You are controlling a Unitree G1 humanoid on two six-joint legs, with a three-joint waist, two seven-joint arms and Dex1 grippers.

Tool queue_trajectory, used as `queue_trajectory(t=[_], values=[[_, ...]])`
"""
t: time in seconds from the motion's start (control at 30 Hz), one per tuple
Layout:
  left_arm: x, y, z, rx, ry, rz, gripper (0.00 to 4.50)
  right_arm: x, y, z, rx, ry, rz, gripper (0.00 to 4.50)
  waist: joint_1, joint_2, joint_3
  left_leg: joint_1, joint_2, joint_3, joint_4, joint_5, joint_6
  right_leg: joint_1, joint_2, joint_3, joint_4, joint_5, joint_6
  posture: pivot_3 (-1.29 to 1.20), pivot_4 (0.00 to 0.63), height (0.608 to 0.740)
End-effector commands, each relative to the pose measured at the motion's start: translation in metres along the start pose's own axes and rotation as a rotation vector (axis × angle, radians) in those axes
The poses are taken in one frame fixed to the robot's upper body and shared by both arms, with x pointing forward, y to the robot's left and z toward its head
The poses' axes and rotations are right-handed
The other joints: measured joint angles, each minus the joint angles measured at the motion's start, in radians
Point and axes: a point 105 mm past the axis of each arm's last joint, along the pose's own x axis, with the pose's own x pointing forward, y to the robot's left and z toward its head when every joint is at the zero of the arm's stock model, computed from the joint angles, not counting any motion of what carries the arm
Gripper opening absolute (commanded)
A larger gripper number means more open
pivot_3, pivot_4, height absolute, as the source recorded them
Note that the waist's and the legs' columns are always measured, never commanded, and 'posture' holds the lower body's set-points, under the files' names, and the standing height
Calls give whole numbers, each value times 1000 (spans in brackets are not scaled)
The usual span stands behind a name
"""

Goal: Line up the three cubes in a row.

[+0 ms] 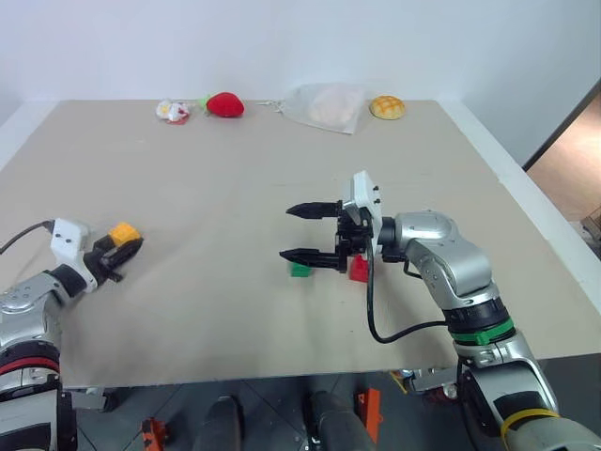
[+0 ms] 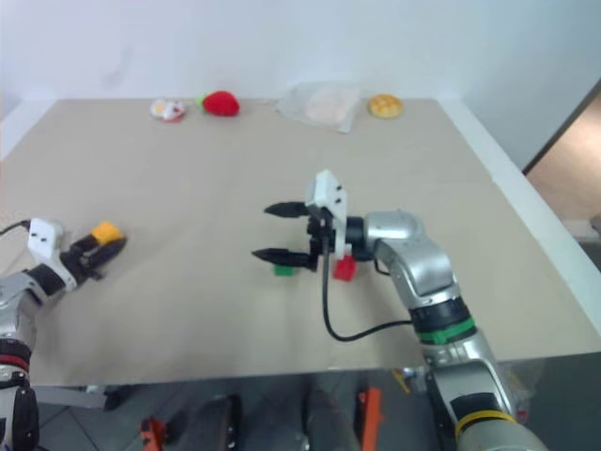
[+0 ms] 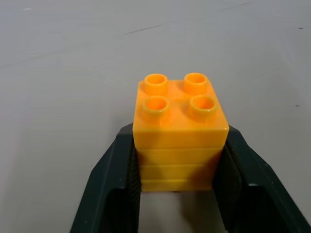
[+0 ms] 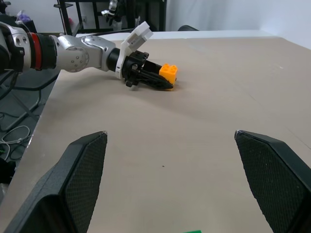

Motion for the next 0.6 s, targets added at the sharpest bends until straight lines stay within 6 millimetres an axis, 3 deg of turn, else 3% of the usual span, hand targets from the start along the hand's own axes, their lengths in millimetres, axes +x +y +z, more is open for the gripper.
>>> queue_trajectory(t=[0.03, 0.2, 0.3, 0.43, 0.6], values=[[15, -36, 33, 115, -75, -213, 1629, -6, -7, 17, -60, -33, -23, 4370, 0, 0, 0, 0, 0, 0, 0, 0, 0, 0, 0, 0, 0, 0, 0, 0, 150, 740], [27, -76, 49, 146, -104, -389, 1629, -14, -16, 18, -79, -15, -35, 4370, 0, 0, 0, 0, 0, 0, 0, 0, 0, 0, 0, 0, 0, 0, 0, 0, 150, 740], [39, -101, 57, 134, -126, -493, 1629, -31, -25, 16, -99, 24, -74, 4370, 0, 0, 0, 0, 0, 0, 0, 0, 0, 0, 0, 0, 0, 0, 0, 0, 150, 740], [47, -119, 52, 134, -104, -591, 1629, -48, -31, 15, -106, 54, -120, 4370, 0, 0, 0, 0, -1, 0, 0, 0, 0, 0, 0, 1, 0, 0, 0, 0, 150, 740], [61, -136, 44, 133, -81, -691, 1629, -73, -21, 10, -85, 110, -124, 4370, 0, 0, 0, 0, -1, 0, 1, 0, 0, 0, 1, 2, 0, 0, 0, 0, 150, 740]])
